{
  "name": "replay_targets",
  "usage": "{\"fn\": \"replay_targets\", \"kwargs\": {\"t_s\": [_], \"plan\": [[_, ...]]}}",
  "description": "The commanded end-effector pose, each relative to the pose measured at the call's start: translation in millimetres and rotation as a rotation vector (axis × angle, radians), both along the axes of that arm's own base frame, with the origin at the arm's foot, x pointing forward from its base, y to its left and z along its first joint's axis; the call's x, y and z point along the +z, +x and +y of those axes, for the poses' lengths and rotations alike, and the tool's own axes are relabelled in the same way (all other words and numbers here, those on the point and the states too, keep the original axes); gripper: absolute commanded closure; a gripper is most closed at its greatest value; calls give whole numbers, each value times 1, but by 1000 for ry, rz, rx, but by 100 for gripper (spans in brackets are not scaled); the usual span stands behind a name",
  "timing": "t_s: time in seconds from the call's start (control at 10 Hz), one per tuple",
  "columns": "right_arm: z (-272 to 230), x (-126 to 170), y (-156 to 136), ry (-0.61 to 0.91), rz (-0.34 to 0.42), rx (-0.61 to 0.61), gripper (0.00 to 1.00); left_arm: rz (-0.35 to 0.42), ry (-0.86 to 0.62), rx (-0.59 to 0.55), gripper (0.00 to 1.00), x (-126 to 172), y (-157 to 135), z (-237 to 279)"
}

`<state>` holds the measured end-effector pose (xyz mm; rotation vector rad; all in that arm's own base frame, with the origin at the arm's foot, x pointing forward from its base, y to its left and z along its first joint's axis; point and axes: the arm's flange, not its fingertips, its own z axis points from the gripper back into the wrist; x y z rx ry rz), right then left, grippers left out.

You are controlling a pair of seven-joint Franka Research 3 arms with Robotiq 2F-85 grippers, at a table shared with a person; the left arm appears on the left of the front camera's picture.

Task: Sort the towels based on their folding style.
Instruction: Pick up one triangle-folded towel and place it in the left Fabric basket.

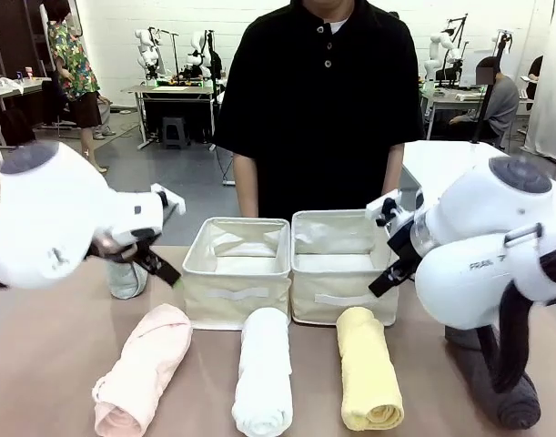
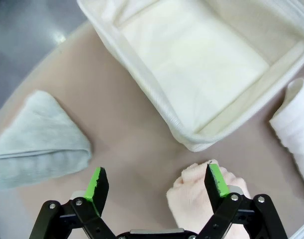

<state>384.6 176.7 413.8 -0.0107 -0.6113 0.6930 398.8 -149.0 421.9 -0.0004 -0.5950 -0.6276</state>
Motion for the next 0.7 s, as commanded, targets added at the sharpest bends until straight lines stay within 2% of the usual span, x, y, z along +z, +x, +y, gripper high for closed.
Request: {"fn": "replay_targets", "kwargs": {"t_s": [0.0, 0.2, 0.3, 0.4, 0.5, 0.6], "plan": [[27, 102, -42, -52, -50, -18, 0, -41, 53, -51, 0, 112, -33, 3], [49, 197, -86, -96, -119, -29, 0, -80, 113, -91, 0, 201, -59, 3], [57, 231, -106, -116, -157, -55, 0, -89, 101, -107, 0, 228, -67, 5], [63, 257, -124, -127, -197, -84, 0, -99, 91, -108, 0, 251, -74, 6], [67, 269, -139, -152, -210, -99, 0, -121, 85, -99, 0, 266, -82, 7], [53, 254, -136, -92, -189, -35, 0, -108, 85, -90, 0, 251, -89, 10]]}}
